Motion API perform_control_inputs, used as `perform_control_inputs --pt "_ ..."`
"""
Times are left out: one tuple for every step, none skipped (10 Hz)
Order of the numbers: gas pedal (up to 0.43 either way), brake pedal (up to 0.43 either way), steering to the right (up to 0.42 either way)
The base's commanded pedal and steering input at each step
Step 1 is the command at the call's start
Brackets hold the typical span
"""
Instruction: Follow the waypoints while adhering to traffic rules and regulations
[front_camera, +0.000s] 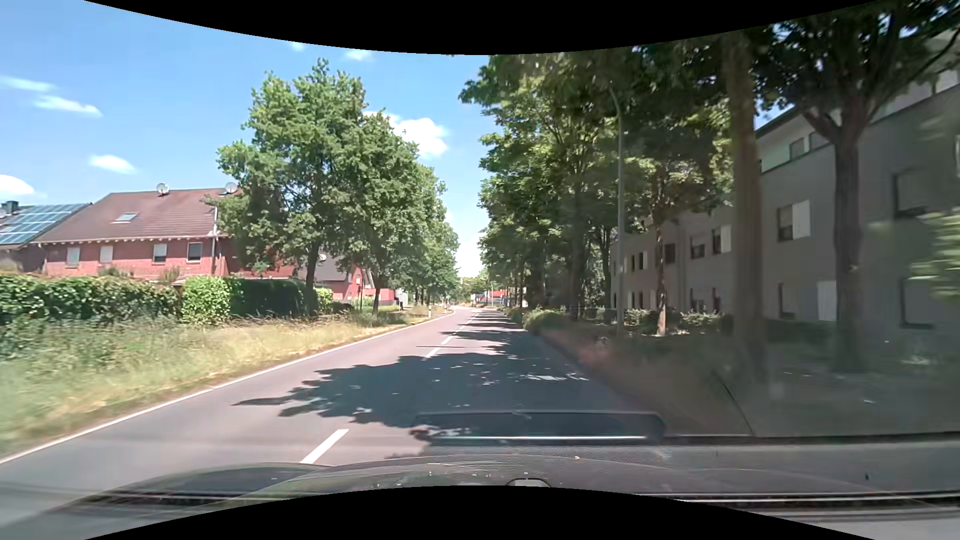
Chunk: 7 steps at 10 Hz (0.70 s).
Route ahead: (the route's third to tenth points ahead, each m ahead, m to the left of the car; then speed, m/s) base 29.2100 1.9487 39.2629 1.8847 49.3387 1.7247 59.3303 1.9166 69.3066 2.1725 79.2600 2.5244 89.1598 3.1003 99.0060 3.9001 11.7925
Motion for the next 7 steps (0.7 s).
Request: perform_control_inputs --pt "0.118 0.0 0.003" --pt "0.118 0.0 0.003" --pt "0.118 0.0 0.003" --pt "0.118 0.0 0.003" --pt "0.118 0.0 0.003" --pt "0.11 0.0 0.003" --pt "0.11 0.0 0.003"
